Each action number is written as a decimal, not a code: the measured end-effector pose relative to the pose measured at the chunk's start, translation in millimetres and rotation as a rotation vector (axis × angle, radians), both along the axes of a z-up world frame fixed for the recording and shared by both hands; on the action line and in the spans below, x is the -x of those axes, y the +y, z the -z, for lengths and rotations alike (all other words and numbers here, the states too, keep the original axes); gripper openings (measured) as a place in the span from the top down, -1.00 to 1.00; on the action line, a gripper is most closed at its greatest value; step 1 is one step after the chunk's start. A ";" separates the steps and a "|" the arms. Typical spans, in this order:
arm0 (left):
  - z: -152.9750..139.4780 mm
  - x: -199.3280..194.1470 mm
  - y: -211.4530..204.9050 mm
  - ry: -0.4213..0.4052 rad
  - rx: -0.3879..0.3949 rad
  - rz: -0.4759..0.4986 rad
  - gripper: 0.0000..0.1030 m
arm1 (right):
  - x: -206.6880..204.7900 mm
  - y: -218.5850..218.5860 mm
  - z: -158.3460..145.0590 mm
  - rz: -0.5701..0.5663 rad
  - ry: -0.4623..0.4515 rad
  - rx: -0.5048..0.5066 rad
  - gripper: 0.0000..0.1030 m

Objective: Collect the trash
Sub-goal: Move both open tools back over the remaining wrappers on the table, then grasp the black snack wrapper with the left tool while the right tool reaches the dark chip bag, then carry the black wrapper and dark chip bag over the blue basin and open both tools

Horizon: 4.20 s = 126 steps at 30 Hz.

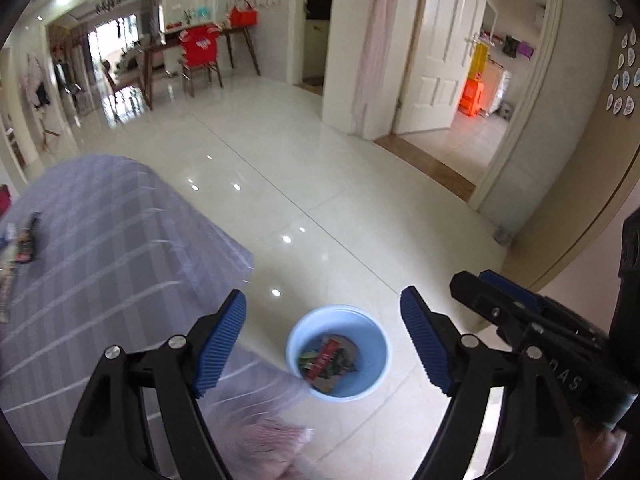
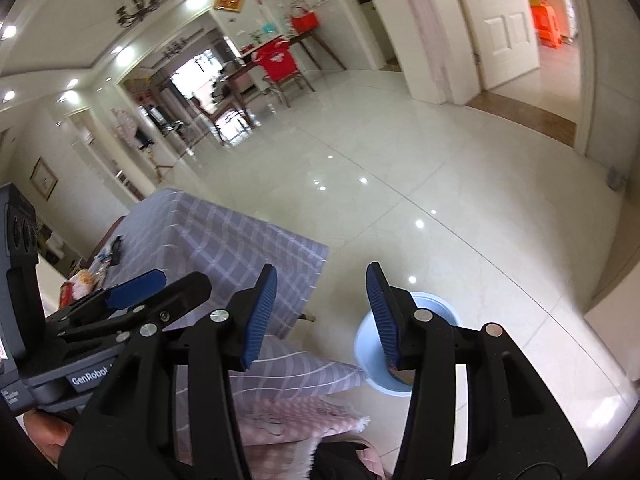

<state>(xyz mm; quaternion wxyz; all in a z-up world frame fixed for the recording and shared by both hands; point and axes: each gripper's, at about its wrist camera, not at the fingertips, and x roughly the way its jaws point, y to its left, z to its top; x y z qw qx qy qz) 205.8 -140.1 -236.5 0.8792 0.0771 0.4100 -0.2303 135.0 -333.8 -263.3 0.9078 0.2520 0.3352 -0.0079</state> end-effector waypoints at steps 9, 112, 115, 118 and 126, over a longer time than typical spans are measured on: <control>-34.2 10.2 130.3 -0.136 -0.102 -0.142 -0.51 | -22.7 102.0 -38.3 -0.190 -0.057 0.036 0.05; -54.2 -27.9 72.7 -0.038 0.048 -0.053 0.73 | -50.6 78.7 -45.0 -0.229 -0.064 0.052 0.50; -43.1 -24.5 33.4 -0.004 0.048 0.013 0.72 | -25.8 36.6 -38.8 -0.138 -0.059 0.043 0.50; -30.0 -23.3 -5.2 0.021 0.044 0.070 0.69 | -6.7 6.2 -32.1 -0.070 -0.049 0.043 0.50; -5.3 -20.8 -60.2 0.036 -0.034 0.070 -0.34 | 18.8 -40.5 -11.0 0.023 -0.013 0.015 0.50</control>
